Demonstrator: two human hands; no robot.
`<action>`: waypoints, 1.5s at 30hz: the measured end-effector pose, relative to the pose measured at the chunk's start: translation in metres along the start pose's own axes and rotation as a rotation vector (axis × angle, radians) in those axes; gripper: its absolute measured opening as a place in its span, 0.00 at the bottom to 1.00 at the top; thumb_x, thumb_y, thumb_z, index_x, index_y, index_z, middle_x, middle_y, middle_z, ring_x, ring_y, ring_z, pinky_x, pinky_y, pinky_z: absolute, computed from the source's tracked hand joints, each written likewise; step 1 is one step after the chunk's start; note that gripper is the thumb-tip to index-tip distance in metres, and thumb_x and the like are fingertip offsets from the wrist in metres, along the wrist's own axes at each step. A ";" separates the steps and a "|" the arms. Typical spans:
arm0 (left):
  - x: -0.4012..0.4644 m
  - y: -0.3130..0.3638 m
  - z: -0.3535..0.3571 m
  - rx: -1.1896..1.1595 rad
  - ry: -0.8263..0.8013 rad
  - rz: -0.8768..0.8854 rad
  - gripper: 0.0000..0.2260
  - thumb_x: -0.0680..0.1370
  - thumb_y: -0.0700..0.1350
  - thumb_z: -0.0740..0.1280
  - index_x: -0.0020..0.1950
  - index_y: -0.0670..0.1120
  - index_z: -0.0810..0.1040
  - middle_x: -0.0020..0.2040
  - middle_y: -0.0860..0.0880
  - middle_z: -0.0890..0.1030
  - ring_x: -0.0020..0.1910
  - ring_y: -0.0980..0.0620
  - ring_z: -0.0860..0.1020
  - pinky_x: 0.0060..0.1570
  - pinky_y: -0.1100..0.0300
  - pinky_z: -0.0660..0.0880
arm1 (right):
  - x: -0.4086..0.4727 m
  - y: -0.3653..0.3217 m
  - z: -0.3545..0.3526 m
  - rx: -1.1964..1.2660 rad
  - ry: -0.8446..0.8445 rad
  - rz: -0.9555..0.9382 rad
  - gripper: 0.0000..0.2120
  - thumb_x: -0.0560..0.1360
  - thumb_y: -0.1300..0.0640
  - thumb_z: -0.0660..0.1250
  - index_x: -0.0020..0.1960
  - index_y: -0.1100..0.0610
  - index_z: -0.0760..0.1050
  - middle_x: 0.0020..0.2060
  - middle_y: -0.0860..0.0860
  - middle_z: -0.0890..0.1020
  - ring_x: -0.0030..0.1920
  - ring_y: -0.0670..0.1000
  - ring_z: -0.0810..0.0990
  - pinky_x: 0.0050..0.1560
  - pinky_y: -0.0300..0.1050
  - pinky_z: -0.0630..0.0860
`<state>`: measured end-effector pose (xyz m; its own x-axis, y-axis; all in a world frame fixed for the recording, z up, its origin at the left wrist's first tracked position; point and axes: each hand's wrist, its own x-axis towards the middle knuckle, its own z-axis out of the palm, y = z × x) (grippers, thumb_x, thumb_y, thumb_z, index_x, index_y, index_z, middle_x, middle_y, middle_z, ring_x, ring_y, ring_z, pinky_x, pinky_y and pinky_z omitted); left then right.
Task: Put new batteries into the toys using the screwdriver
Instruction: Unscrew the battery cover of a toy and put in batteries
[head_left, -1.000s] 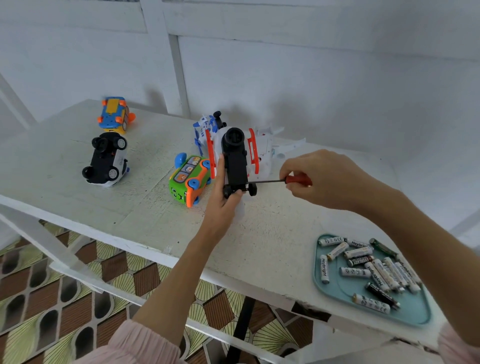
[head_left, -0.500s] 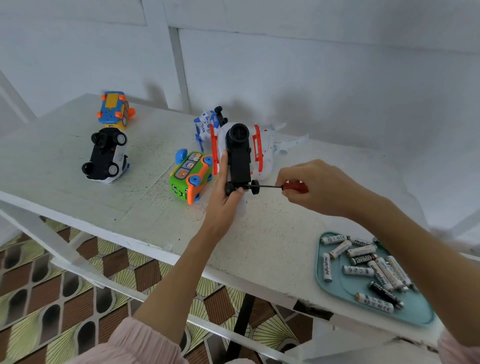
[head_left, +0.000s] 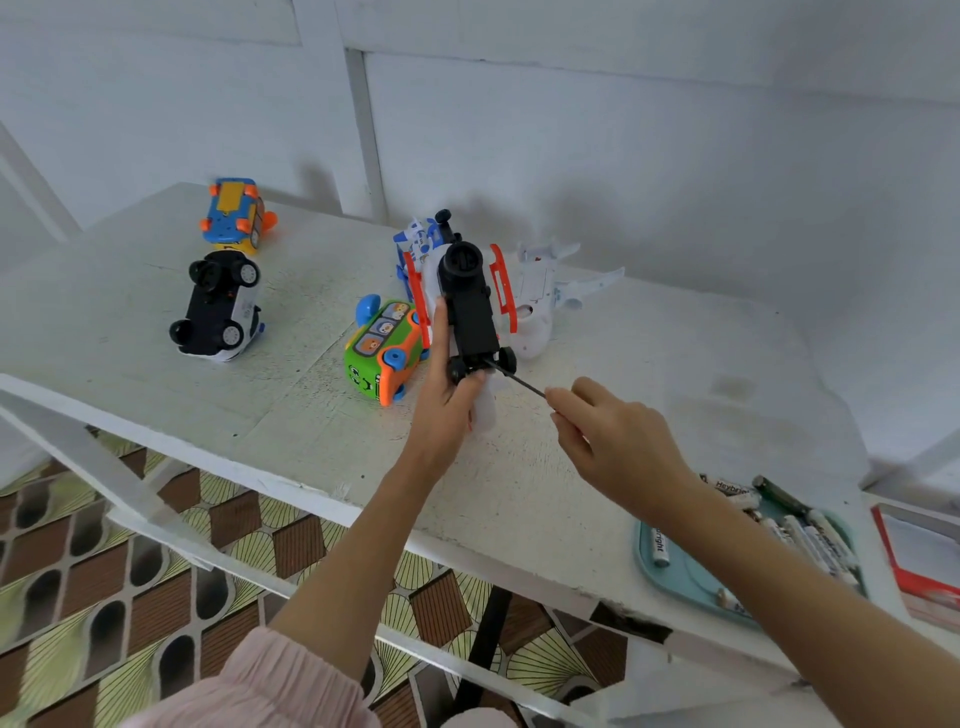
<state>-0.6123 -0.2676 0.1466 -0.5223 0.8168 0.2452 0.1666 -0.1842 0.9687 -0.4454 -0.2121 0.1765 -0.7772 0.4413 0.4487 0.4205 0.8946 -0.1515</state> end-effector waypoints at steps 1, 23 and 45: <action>0.000 -0.001 0.000 -0.004 0.002 0.006 0.30 0.72 0.53 0.62 0.69 0.72 0.53 0.75 0.51 0.62 0.70 0.41 0.66 0.66 0.35 0.66 | -0.001 0.000 0.002 -0.008 0.008 -0.003 0.13 0.74 0.58 0.54 0.46 0.61 0.76 0.30 0.51 0.72 0.18 0.50 0.66 0.15 0.40 0.63; 0.003 -0.005 0.005 -0.073 0.033 0.036 0.27 0.79 0.45 0.63 0.68 0.71 0.58 0.73 0.54 0.65 0.68 0.48 0.70 0.67 0.39 0.66 | 0.000 0.006 -0.009 -0.064 0.260 -0.119 0.09 0.74 0.62 0.59 0.51 0.62 0.75 0.32 0.52 0.75 0.20 0.48 0.63 0.18 0.35 0.59; 0.005 -0.001 0.009 -0.075 0.001 0.025 0.25 0.77 0.47 0.60 0.68 0.71 0.59 0.65 0.70 0.69 0.69 0.54 0.69 0.68 0.41 0.65 | 0.021 0.008 -0.016 -0.038 0.212 -0.046 0.12 0.74 0.60 0.57 0.46 0.62 0.79 0.31 0.50 0.75 0.19 0.48 0.65 0.17 0.36 0.61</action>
<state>-0.6075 -0.2588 0.1466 -0.5196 0.8109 0.2692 0.1163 -0.2450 0.9625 -0.4511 -0.1964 0.1986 -0.6817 0.3721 0.6300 0.4076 0.9082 -0.0953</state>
